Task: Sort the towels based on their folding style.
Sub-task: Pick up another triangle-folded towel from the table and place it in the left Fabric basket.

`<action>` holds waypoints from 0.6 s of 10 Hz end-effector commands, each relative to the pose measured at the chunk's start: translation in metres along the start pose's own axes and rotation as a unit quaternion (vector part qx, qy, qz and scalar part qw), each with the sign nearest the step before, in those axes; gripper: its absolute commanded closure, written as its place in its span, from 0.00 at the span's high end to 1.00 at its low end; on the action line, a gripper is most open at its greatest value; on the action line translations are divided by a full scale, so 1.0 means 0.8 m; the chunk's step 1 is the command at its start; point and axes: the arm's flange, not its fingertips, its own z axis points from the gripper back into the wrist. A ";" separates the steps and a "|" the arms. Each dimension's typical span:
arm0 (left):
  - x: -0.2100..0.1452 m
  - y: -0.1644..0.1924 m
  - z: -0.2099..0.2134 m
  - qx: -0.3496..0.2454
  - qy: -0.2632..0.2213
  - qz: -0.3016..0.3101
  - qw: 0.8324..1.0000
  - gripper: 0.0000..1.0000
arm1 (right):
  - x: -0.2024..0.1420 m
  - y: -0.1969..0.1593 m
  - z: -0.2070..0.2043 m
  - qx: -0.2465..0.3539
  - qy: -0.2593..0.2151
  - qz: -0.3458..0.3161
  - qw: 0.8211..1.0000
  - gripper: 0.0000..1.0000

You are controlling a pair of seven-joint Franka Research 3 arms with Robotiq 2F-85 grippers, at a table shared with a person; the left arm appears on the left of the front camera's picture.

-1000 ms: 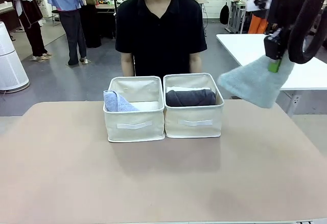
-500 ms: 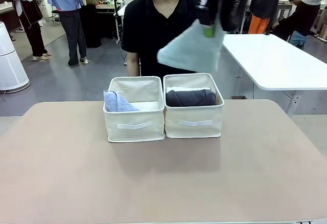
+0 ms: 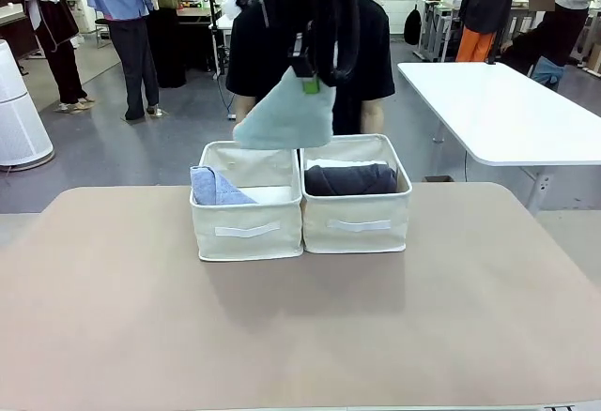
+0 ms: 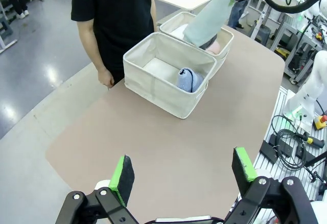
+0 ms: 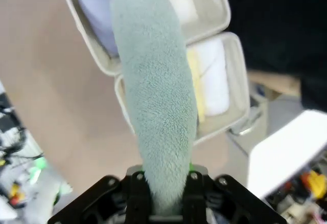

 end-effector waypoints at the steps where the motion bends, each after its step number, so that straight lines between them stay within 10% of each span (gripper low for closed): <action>1: -0.003 0.001 0.001 -0.005 -0.006 -0.014 1.000 1.00 | 0.028 -0.015 0.006 -0.010 -0.023 0.027 0.999 0.24; 6: -0.003 0.001 0.001 -0.005 -0.006 -0.014 1.000 1.00 | 0.026 0.000 -0.014 0.001 -0.022 0.020 1.000 0.24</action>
